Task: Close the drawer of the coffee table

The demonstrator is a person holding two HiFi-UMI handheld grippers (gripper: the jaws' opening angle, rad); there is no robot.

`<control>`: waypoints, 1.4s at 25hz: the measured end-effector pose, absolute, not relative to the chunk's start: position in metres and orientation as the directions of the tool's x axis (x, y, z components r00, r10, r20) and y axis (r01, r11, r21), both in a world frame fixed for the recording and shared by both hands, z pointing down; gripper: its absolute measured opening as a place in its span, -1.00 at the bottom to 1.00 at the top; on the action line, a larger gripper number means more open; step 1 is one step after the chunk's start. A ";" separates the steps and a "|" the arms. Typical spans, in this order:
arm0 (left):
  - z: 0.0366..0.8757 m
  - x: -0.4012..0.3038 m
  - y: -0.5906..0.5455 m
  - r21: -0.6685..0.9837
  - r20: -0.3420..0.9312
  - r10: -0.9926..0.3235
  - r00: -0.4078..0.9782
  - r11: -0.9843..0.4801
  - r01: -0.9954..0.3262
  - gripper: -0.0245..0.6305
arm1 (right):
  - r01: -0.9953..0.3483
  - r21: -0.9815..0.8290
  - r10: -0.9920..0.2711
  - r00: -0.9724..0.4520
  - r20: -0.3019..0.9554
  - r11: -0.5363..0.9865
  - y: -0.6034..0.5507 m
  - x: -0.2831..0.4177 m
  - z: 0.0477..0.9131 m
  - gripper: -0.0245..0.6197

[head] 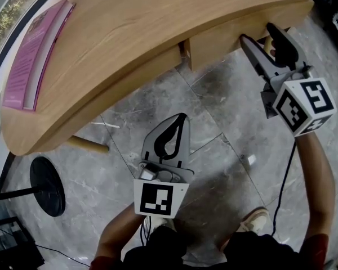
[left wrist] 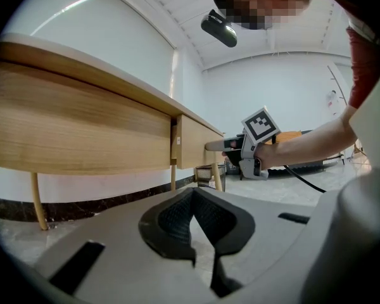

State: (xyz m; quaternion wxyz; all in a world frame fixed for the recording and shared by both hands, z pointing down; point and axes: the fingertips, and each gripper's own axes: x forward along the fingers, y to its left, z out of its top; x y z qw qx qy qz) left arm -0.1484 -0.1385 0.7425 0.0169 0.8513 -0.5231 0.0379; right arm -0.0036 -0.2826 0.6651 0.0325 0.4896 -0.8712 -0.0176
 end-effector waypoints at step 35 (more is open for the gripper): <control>0.768 -0.147 -0.140 0.009 0.124 -0.887 0.445 -0.447 -0.894 -0.91 | -0.842 -0.049 -0.831 -0.538 0.145 0.537 -0.177 0.017 0.764 -0.01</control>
